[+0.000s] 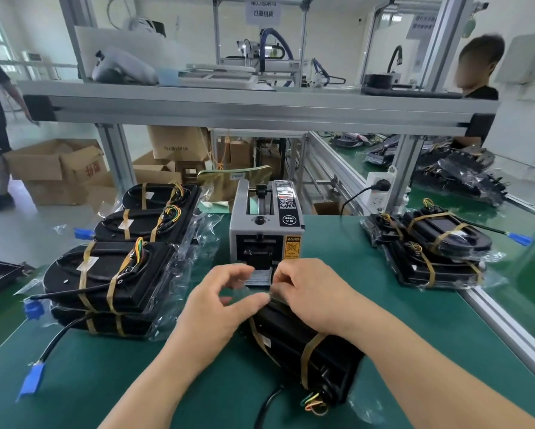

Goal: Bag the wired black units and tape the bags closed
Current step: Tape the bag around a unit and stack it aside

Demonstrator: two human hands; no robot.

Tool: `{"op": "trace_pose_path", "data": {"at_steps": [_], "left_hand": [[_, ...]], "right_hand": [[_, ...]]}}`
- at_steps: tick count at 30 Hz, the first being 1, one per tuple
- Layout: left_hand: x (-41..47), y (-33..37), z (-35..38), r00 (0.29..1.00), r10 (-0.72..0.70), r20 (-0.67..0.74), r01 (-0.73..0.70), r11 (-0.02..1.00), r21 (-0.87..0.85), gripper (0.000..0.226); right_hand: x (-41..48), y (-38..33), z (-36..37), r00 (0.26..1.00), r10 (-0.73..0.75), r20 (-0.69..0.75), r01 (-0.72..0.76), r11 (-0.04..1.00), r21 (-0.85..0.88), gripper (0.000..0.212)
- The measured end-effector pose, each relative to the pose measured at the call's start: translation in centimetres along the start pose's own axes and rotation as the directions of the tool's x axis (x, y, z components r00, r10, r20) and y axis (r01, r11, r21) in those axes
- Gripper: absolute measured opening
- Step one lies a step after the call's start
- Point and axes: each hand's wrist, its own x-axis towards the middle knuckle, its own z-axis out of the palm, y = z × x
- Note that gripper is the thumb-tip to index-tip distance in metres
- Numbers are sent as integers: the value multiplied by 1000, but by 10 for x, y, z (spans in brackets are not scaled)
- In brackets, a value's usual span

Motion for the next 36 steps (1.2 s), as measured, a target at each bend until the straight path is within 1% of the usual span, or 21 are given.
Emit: {"op": "trace_pose_path", "data": {"at_steps": [1, 3, 5, 6, 9, 14, 16, 18, 21, 22, 23, 24, 26, 28, 29, 31, 36], "left_hand": [[2, 6, 2, 998, 35, 46, -37, 998, 43, 35], [7, 13, 5, 992, 52, 113, -61, 995, 74, 17], [11, 15, 6, 990, 55, 128, -69, 992, 105, 8], [12, 16, 6, 991, 59, 124, -74, 990, 123, 7], [15, 19, 7, 991, 38, 129, -57, 988, 144, 14], [20, 23, 9, 986, 6, 165, -37, 982, 186, 21], [21, 25, 10, 984, -31, 176, 2, 987, 162, 23], [24, 28, 12, 979, -89, 184, 68, 991, 120, 20], [29, 28, 14, 962, -196, 191, 191, 981, 46, 16], [32, 28, 15, 954, -246, 173, 251, 968, -12, 14], [36, 27, 16, 938, -318, 137, 333, 937, -103, 12], [43, 26, 17, 906, -413, 96, 424, 879, -217, 12], [56, 26, 19, 796, -602, 55, 569, 715, -406, 12], [68, 26, 22, 708, -702, 78, 638, 588, -498, 15], [72, 26, 24, 685, -722, 96, 650, 546, -528, 18], [80, 25, 28, 659, -742, 122, 669, 505, -545, 20], [91, 24, 35, 630, -766, 129, 695, 482, -533, 16]], "right_hand": [[-1, 0, 0, 1000, -2, 3, 2, 1000, 16, 14], [-3, 0, -3, 1000, -8, -3, 8, 999, 41, 12], [-8, 3, -6, 1000, -1, -26, 3, 998, 63, 14], [-11, 6, -8, 999, 10, -33, -7, 997, 75, 16], [-21, 14, -10, 999, 29, -33, -25, 994, 108, 19], [-25, 19, -6, 992, 46, -119, -31, 991, 127, 15], [-24, 21, -4, 989, 71, -133, -51, 987, 150, 17], [-24, 22, -3, 988, 80, -135, -59, 986, 154, 19], [-24, 22, 0, 988, 86, -128, -64, 984, 167, 22], [-24, 22, 0, 988, 89, -127, -66, 983, 172, 23], [-24, 22, 0, 987, 90, -130, -68, 983, 169, 23], [-24, 23, 0, 987, 92, -133, -69, 984, 165, 22], [-23, 24, -3, 987, 96, -132, -71, 981, 179, 21], [-23, 25, -4, 986, 101, -130, -73, 977, 202, 20], [-23, 25, -4, 987, 100, -129, -73, 976, 205, 20], [-24, 24, -3, 987, 100, -128, -72, 976, 208, 19], [-25, 25, -3, 983, 123, -137, -92, 973, 212, 22]]}}
